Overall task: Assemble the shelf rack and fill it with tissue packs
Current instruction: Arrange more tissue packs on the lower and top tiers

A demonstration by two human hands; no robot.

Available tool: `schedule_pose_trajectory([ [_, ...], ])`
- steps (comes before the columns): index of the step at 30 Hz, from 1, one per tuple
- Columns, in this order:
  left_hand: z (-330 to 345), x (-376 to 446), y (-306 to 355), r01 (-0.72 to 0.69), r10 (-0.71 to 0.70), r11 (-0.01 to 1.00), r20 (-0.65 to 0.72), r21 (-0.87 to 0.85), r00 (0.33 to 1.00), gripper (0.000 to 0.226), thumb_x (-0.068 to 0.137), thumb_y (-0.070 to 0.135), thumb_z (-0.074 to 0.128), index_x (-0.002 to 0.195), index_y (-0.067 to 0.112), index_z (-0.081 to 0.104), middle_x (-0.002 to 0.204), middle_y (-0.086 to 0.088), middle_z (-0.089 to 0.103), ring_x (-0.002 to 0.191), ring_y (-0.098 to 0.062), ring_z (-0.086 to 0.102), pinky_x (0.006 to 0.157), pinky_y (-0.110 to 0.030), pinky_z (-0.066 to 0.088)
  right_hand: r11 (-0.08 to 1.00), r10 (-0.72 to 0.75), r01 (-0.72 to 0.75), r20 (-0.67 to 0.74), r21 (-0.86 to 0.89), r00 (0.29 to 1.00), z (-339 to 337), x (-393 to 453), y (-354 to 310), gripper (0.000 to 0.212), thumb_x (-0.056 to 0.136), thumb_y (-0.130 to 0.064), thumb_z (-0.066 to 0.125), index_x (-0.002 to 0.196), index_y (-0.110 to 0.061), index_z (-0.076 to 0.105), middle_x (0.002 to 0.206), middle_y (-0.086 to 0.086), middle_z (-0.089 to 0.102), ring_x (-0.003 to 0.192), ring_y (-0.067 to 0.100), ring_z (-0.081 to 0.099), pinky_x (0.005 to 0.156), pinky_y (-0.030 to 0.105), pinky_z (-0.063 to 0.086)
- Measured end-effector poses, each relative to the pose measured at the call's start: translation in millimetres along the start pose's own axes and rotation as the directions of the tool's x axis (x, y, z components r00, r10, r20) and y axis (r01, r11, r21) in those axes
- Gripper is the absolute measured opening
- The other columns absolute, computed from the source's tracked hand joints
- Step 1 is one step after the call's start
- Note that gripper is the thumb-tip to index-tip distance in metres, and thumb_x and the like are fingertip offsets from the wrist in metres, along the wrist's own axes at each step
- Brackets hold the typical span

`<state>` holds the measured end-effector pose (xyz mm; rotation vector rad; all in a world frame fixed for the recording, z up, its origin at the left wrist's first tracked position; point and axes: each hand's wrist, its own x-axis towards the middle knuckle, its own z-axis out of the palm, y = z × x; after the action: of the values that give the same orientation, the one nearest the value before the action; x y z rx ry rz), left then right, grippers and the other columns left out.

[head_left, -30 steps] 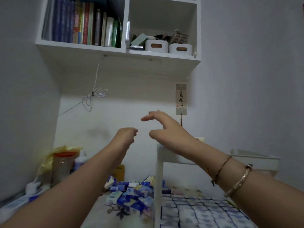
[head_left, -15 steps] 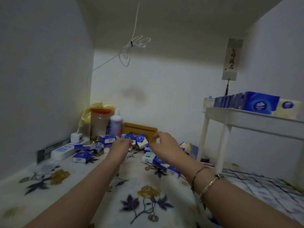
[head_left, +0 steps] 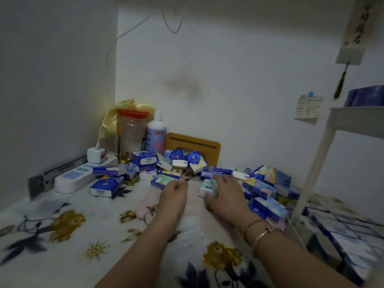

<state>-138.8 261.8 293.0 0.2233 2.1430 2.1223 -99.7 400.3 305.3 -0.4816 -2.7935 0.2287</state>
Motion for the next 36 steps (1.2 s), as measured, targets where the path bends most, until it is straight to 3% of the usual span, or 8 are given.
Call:
schedule_pose_trajectory([
  [3, -2.1, 7.5, -3.3, -0.003, 0.003, 1.0, -0.025, -0.012, 1.0, 0.019, 0.097, 0.028, 0.049, 0.102, 0.017, 0.063, 0.11, -0.007, 0.064, 0.098, -0.022, 0.06, 0.094, -0.045, 0.05, 0.999, 0.02, -0.018, 0.067, -0.033, 0.998, 10.4, 9.3, -8.3, 0.065, 0.093, -0.053, 0.039, 0.15, -0.027, 0.022, 0.156, 0.011, 0.025, 0.146, 0.033, 0.008, 0.118, 0.048, 0.003],
  [7, -4.8, 3.7, -2.6, -0.089, 0.087, 0.99, 0.024, 0.111, 0.996, 0.03, 0.097, 0.012, 0.043, 0.123, 0.017, 0.055, 0.128, -0.009, 0.057, 0.096, -0.017, 0.054, 0.076, -0.029, 0.044, 0.996, 0.004, -0.008, 0.053, 0.085, 0.999, 15.6, 4.9, -17.7, 0.047, 0.093, -0.046, 0.038, 0.137, -0.031, 0.047, 0.14, 0.005, 0.048, 0.136, 0.023, 0.034, 0.116, 0.053, -0.005],
  [12, -7.4, -3.8, -9.3, -0.352, 0.238, 0.831, 0.297, 0.431, 0.925, 0.065, 0.086, 0.023, 0.063, 0.145, 0.027, 0.035, 0.15, 0.002, 0.034, 0.136, -0.017, 0.034, 0.109, -0.031, 0.032, 0.768, 0.044, 0.009, -0.068, 0.64, 0.997, 2.2, -21.0, -27.0, 0.028, 0.095, -0.028, 0.044, 0.094, -0.015, 0.068, 0.092, 0.003, 0.067, 0.089, 0.019, 0.061, 0.086, 0.046, 0.051],
  [16, -8.3, -4.4, -20.7, -0.461, 0.259, 0.522, 0.381, 0.718, 0.888, 0.068, 0.081, 0.053, 0.064, 0.141, 0.034, 0.039, 0.151, 0.003, 0.031, 0.137, -0.021, 0.029, 0.112, -0.036, 0.029, 0.949, 0.095, -0.025, -0.208, 0.315, 0.973, 1.4, -23.5, -7.4, 0.038, 0.09, -0.029, 0.051, 0.127, -0.021, 0.054, 0.126, 0.003, 0.058, 0.124, 0.023, 0.048, 0.106, 0.045, 0.039],
  [19, -11.7, -3.7, -17.9, -0.457, 0.32, 0.493, 0.334, 0.74, 0.887, 0.059, 0.081, 0.052, 0.065, 0.134, 0.032, 0.049, 0.136, 0.003, 0.043, 0.122, -0.02, 0.042, 0.102, -0.035, 0.04, 0.992, 0.128, -0.128, -0.051, 0.016, 0.99, 2.4, -21.6, 10.1, 0.071, 0.09, -0.041, 0.051, 0.15, -0.018, 0.021, 0.158, 0.011, 0.016, 0.148, 0.029, 0.002, 0.12, 0.049, 0.004],
  [22, -12.3, -6.3, -11.9, -0.454, 0.338, 0.474, 0.321, 0.754, 0.885, 0.062, 0.081, 0.056, 0.063, 0.135, 0.029, 0.048, 0.128, 0.001, 0.046, 0.117, -0.02, 0.045, 0.098, -0.036, 0.042, 0.985, 0.169, -0.168, 0.029, -0.039, 0.985, 2.3, -22.6, 18.5, 0.086, 0.088, -0.056, 0.049, 0.153, -0.019, 0.006, 0.159, 0.018, -0.003, 0.147, 0.031, -0.014, 0.118, 0.048, -0.004],
  [30, -14.3, -18.4, 1.8, -0.385, 0.416, 0.706, 0.092, 0.594, 0.905, 0.042, 0.092, 0.06, 0.039, 0.105, 0.029, 0.065, 0.096, 0.002, 0.065, 0.086, -0.015, 0.058, 0.074, -0.033, 0.046, 0.946, 0.243, -0.254, -0.079, -0.201, 0.967, 3.2, -13.1, 23.8, 0.087, 0.084, -0.066, 0.051, 0.146, -0.014, 0.021, 0.146, 0.02, 0.037, 0.133, 0.036, 0.038, 0.114, 0.05, 0.021],
  [36, -14.2, -21.9, 3.4, -0.341, 0.39, 0.686, 0.07, 0.643, 0.918, 0.054, 0.088, 0.066, 0.038, 0.122, 0.027, 0.053, 0.115, -0.001, 0.063, 0.104, -0.019, 0.057, 0.083, -0.038, 0.05, 0.93, 0.159, -0.2, -0.156, -0.309, 0.975, 4.4, -11.8, 13.3, 0.066, 0.09, -0.047, 0.055, 0.138, -0.008, 0.034, 0.131, 0.015, 0.053, 0.12, 0.033, 0.052, 0.109, 0.049, 0.031],
])
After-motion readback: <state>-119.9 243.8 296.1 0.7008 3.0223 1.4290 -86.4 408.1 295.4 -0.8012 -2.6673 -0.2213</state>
